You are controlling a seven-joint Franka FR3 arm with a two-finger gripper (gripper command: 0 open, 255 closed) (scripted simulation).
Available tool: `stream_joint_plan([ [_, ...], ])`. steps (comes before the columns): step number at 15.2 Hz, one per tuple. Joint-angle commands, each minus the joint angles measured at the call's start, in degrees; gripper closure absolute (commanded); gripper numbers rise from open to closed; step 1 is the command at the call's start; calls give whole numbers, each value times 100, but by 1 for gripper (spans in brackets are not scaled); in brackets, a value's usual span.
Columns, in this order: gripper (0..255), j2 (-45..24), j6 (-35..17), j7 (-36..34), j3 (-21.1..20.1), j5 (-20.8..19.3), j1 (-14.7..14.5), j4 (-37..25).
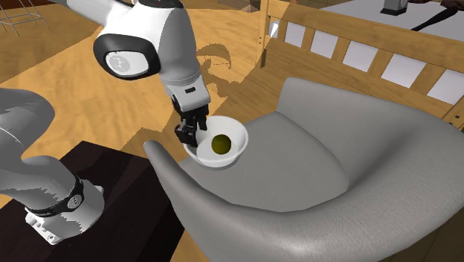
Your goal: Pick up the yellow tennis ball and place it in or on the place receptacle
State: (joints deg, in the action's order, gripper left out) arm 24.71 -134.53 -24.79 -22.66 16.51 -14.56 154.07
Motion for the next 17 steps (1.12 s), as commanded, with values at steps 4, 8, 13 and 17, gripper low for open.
stream_joint_plan([
  [4,0,-1481,227,-2213,-1400,-1814,674,-1154],
  [8,0,-3335,1224,-4334,-1989,-3959,687,-2519],
  [13,0,-4105,1536,-4951,-1710,-4653,258,-2958],
  [17,0,-4274,1303,-5080,-1604,-4865,257,-2832],
])
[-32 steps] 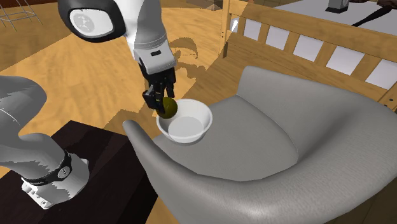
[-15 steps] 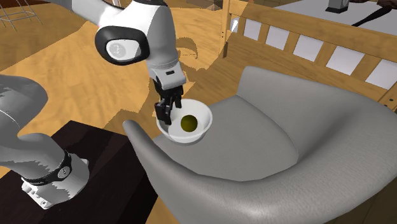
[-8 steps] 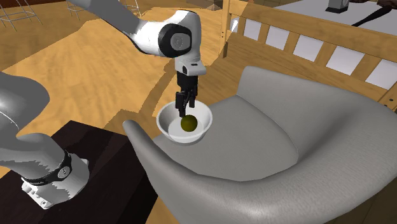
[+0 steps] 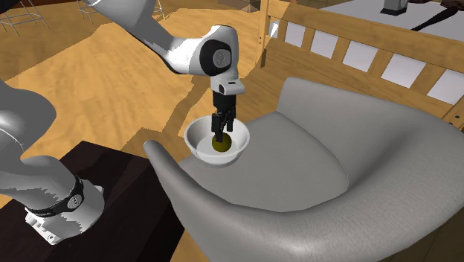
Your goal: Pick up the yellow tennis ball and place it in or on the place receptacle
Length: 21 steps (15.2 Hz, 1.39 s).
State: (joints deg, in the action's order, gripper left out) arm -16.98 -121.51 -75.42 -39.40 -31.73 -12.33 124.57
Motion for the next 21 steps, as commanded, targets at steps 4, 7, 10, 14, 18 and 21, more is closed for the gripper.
stream_joint_plan([
  [4,0,-130,-32,-35,90,-72,29,135],
  [7,0,-128,-33,-33,96,-70,23,135],
  [10,255,-142,4,6,107,-67,30,79],
  [14,255,-219,-49,6,162,-151,44,66],
  [18,255,-126,-34,-31,104,-67,16,135],
  [21,255,82,97,131,28,127,70,123],
])
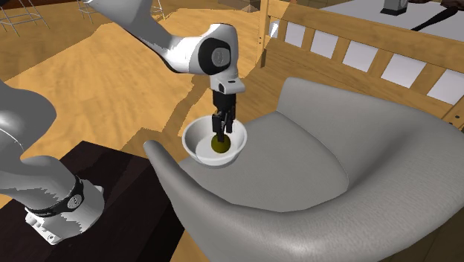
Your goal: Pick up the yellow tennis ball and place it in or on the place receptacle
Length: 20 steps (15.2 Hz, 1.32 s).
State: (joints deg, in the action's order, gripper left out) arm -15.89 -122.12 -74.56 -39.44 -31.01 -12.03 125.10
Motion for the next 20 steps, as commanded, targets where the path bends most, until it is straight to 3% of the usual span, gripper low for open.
stream_joint_plan([
  [1,255,41,203,99,8,118,58,63],
  [10,255,508,537,472,-140,541,176,-14],
  [11,0,508,537,472,-140,541,176,-14],
  [12,0,1678,-1370,1616,-314,1397,736,1379],
  [13,0,2478,-3168,3331,5,2854,635,2592],
  [14,0,1779,-738,1588,-147,1488,537,1477],
  [15,0,1781,-739,1590,-203,1492,593,1478],
  [17,0,1729,-1331,3165,117,2781,733,1413],
  [18,0,1689,-1411,3541,178,3102,766,1374],
  [20,0,1544,-1573,3445,168,2970,780,1421],
])
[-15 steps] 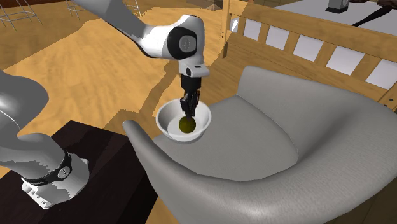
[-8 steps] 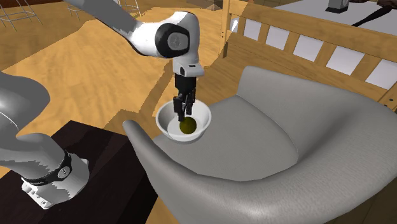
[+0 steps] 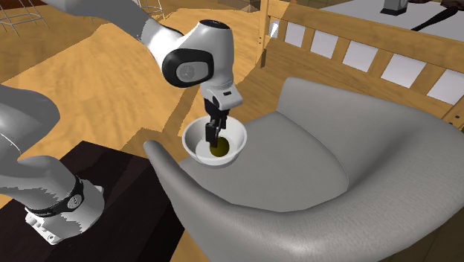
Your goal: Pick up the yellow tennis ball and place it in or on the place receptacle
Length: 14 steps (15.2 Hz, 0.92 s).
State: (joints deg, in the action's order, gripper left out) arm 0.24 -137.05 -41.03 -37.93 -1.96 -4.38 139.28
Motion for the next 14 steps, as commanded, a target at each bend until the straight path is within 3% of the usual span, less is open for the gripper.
stream_joint_plan([
  [1,0,-143,-159,40,18,-7,18,24],
  [6,0,-504,-514,-229,65,-381,4,103],
  [13,0,-504,-514,-229,67,-381,2,103],
  [14,255,-505,-514,-229,67,-381,2,103],
])
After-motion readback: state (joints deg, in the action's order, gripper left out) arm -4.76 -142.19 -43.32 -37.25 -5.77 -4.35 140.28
